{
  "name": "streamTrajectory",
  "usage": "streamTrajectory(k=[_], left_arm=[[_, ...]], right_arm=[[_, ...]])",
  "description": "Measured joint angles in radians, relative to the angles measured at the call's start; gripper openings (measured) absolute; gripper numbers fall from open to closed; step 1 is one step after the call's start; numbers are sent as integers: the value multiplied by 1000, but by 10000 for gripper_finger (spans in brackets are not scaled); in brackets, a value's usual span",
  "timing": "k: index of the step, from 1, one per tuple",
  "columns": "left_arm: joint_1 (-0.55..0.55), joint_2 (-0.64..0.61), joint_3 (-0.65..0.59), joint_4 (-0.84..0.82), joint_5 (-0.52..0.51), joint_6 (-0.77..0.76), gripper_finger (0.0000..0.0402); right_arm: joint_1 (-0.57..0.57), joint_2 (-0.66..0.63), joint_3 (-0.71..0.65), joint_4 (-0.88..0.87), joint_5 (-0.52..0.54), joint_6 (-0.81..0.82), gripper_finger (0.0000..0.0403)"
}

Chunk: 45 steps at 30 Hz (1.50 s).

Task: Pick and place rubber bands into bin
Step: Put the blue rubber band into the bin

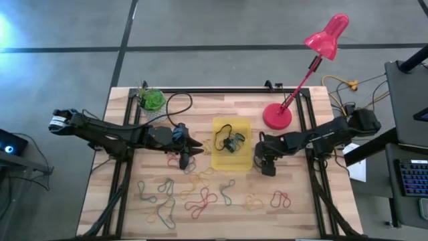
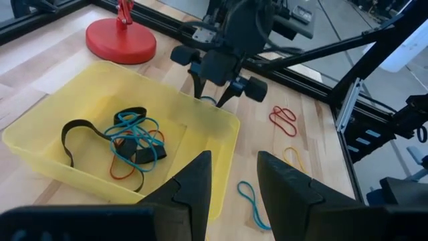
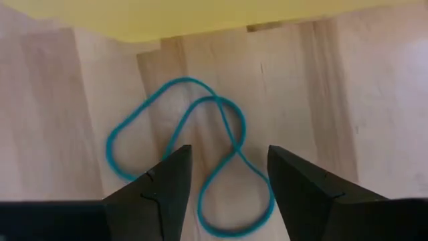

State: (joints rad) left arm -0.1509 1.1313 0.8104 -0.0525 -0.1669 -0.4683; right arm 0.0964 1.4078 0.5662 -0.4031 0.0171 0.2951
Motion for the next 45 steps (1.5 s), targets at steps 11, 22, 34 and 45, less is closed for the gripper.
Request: streamTrajectory(k=[11,22,34,45], left_arm=[[0,0,-1,0,0,1,105],[0,0,-1,0,0,1,105],[0,0,-2,0,0,1,105],[0,0,-2,0,0,3,105]], right_arm=[[1,129,74,-11,12,28,155],[-1,140,85,-87,-5,65,66],[2,109,82,-162,-37,84,8],[5,-144,68,-344,-3,176,8]])
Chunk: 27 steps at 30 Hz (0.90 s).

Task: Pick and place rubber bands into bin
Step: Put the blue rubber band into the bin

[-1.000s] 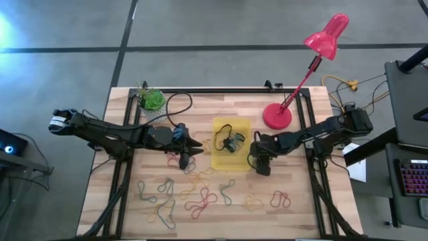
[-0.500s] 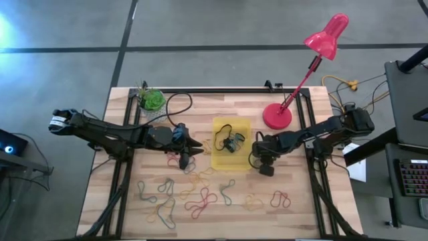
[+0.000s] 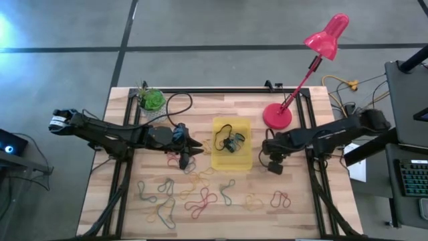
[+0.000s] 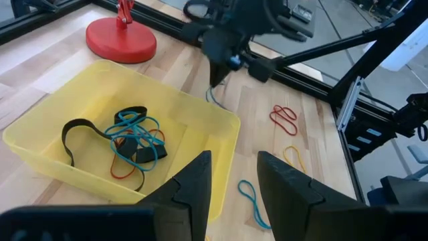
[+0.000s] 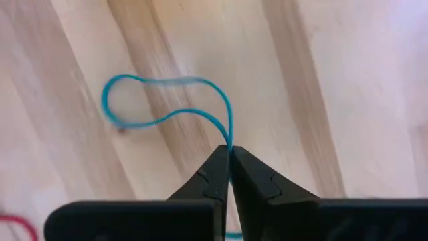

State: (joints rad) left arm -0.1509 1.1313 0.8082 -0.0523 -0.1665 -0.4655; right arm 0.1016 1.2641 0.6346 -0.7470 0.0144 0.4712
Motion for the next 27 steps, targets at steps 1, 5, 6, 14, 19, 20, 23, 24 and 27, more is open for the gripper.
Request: streamTrajectory(k=[1,5,6,14,19,20,23,24,27], left_arm=[[0,0,0,0,0,0,105],[0,0,0,2,0,0,105],[0,0,0,4,0,0,105],[0,0,0,19,0,1,105],[0,0,0,21,0,1,105],[0,0,0,23,0,1,105],[0,0,0,25,0,1,105],[0,0,0,25,0,1,105],[0,0,0,29,0,1,105]], right_arm=[[0,-30,0,-5,1,12,8],[0,-145,6,-19,9,48,8],[-1,-172,9,-18,9,51,8],[-1,-298,67,-11,16,34,8],[-1,-302,130,4,42,-18,8],[-1,-296,143,9,46,-29,8],[-1,-274,173,50,62,-69,8],[-1,-264,184,69,68,-81,8],[-6,-215,213,121,77,-118,8]])
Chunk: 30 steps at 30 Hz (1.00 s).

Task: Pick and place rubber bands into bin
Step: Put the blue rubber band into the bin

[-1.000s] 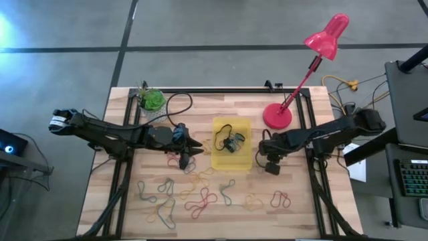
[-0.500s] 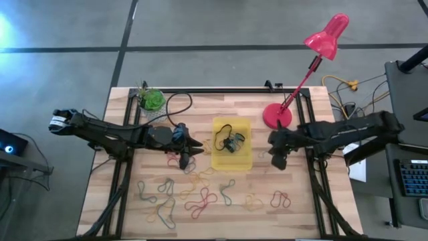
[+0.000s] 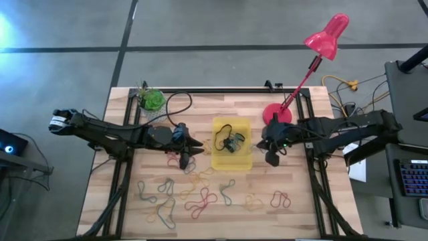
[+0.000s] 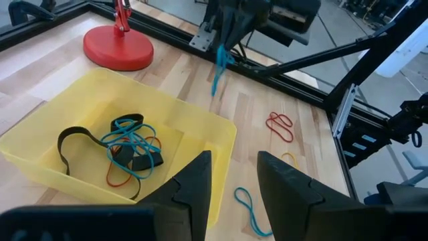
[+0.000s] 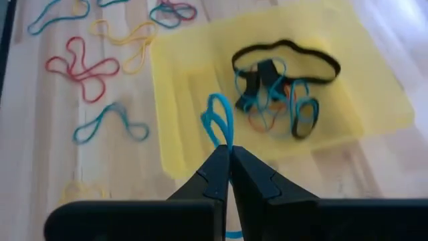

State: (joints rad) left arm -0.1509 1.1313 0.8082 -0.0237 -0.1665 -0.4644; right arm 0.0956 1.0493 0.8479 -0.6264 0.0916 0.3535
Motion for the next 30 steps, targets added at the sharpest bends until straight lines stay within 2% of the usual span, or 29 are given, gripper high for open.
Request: streamTrajectory(k=[16,23,30], left_arm=[[0,0,0,8,0,0,105],[0,0,0,8,0,0,105],[0,0,-1,8,0,1,105]], right_arm=[[-71,430,171,89,16,-89,8],[-114,516,207,86,14,-86,8],[-137,518,205,90,-29,-89,13]])
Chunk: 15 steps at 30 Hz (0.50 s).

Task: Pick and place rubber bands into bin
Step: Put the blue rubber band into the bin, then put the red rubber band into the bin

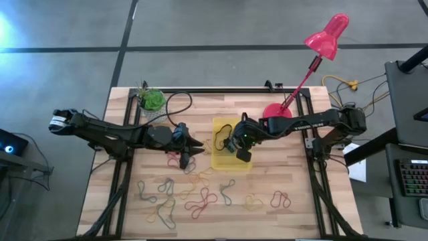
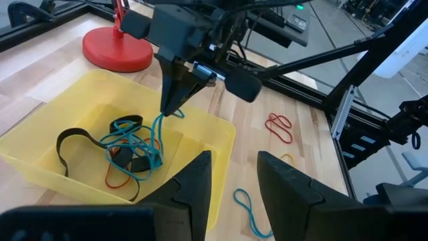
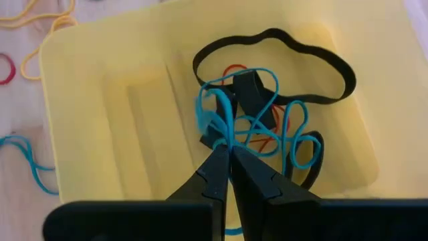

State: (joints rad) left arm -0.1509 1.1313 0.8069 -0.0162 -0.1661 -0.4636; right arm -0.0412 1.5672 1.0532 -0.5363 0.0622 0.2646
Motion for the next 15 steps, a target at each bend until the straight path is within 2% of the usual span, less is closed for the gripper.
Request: streamTrajectory(k=[9,12,15], left_arm=[[0,0,-6,0,1,0,105],[0,0,-10,-17,70,1,105],[-1,0,-12,-123,144,-2,105]], right_arm=[[-3,-10,3,2,-25,-8,86],[-2,-27,3,-2,-107,-36,106],[12,-68,3,-5,-149,-41,117]])
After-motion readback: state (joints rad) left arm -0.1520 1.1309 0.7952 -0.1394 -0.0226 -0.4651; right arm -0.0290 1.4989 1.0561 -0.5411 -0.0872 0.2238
